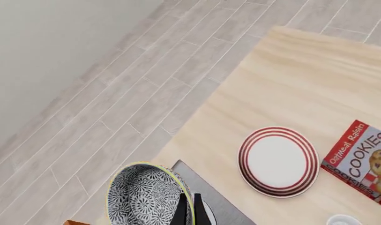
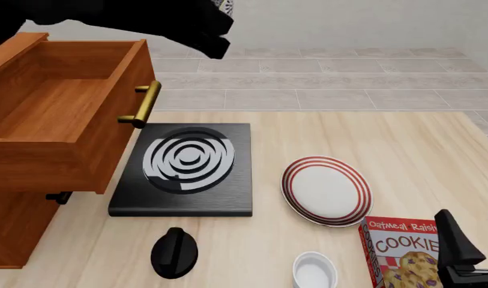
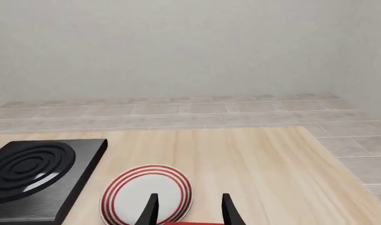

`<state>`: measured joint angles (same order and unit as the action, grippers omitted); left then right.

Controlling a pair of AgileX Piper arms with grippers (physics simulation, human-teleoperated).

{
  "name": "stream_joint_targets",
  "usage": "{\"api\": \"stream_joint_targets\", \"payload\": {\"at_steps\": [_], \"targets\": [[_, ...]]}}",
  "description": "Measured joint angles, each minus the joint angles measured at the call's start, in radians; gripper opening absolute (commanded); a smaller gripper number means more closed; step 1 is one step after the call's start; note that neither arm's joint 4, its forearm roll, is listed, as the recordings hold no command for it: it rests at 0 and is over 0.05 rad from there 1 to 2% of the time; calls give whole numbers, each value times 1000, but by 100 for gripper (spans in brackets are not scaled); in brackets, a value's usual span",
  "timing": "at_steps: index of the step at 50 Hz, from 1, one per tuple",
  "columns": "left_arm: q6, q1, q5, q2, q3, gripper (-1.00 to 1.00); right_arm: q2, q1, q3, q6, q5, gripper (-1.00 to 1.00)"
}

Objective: Pick the akita bowl in the top layer of the wooden cabinet and place it on the plate.

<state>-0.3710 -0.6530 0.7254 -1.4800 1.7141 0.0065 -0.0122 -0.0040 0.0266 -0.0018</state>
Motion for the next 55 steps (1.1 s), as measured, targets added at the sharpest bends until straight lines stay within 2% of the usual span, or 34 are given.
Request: {"api": "stream_joint_targets", "payload": {"at_steps": [55], "targets": [[-47,-145,-199,-136,-119,-100,6,-3,-1,17,-9,100]]}}
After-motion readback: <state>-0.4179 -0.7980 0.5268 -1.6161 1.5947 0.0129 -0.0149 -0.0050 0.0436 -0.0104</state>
